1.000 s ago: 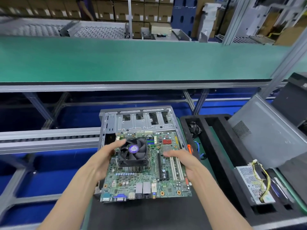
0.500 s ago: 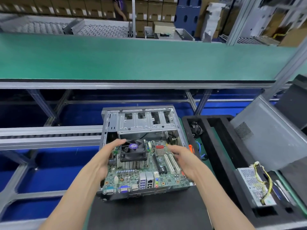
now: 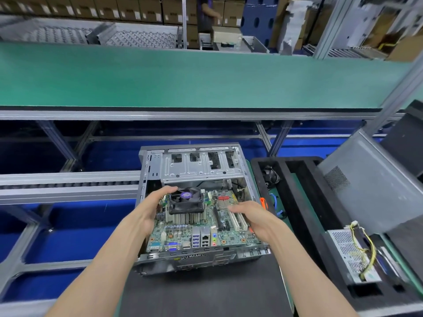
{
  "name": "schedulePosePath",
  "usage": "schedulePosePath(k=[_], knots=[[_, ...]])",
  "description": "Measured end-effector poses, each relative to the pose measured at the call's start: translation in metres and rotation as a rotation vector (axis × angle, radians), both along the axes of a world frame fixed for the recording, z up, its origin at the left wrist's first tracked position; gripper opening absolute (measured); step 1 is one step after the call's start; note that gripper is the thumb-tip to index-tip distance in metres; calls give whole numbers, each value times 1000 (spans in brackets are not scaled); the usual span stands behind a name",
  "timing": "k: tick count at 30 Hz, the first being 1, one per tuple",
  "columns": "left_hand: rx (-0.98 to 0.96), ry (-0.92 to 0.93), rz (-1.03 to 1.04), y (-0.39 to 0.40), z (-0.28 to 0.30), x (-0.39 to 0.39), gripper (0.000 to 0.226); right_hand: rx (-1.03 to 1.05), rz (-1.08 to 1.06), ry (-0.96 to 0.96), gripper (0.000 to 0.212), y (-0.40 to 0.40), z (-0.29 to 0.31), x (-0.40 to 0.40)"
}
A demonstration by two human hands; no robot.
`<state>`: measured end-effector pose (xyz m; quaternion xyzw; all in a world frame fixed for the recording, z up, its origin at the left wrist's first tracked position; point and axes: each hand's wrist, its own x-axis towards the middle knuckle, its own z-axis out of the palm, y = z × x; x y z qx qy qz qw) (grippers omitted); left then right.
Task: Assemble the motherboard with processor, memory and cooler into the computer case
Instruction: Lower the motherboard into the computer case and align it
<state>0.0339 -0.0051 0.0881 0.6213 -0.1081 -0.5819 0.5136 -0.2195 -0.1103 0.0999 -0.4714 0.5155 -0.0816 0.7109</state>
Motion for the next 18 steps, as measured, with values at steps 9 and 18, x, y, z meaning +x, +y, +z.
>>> schedulePosePath(k=[9, 18], knots=[[-16, 1, 14, -1, -5, 0, 117, 119, -204, -25, 80, 10, -13, -3], [60, 64, 272, 6, -7, 8, 31, 179, -284, -9, 58, 8, -15, -6]])
